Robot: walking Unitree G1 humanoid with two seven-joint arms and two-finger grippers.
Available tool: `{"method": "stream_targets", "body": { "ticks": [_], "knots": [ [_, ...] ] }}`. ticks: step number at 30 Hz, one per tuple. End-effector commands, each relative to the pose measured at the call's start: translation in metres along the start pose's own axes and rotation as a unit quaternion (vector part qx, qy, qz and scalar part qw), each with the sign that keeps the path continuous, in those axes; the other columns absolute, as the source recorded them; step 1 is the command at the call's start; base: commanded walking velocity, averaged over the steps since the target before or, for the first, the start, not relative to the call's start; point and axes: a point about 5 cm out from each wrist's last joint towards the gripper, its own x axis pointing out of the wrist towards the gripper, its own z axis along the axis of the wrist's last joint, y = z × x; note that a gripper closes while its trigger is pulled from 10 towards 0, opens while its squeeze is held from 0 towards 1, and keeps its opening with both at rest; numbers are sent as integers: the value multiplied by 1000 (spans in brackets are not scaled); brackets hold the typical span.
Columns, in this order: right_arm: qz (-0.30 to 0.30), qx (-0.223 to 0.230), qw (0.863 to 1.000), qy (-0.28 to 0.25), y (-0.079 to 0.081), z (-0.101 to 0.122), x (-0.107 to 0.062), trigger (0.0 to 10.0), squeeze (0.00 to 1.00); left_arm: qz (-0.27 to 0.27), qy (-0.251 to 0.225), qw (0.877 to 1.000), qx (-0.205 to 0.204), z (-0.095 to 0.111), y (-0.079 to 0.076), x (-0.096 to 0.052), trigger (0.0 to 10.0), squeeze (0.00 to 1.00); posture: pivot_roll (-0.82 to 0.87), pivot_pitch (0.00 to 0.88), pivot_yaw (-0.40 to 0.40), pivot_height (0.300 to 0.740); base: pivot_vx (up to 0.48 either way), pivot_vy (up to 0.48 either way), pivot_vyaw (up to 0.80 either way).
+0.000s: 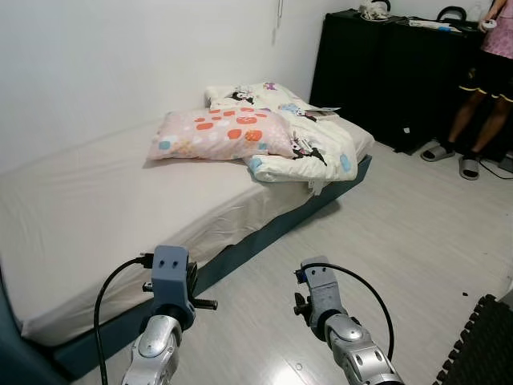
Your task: Clean up the room
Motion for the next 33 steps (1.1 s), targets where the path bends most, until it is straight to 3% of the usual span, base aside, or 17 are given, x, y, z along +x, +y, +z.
{"method": "stream_targets", "body": {
  "ticks": [1,33],
  "knots": [
    [0,-1,1000,4,-1,-4,0,10000,0,1,-1,1000,-1,-1,1,-1,10000,0,-65,85,7,740,277,0,0],
    [4,-8,1000,1,-1,-4,-1,10000,0,-2,-7,1000,-4,0,-1,-3,10000,0,-66,86,-1,740,275,0,0]
  ]
}}
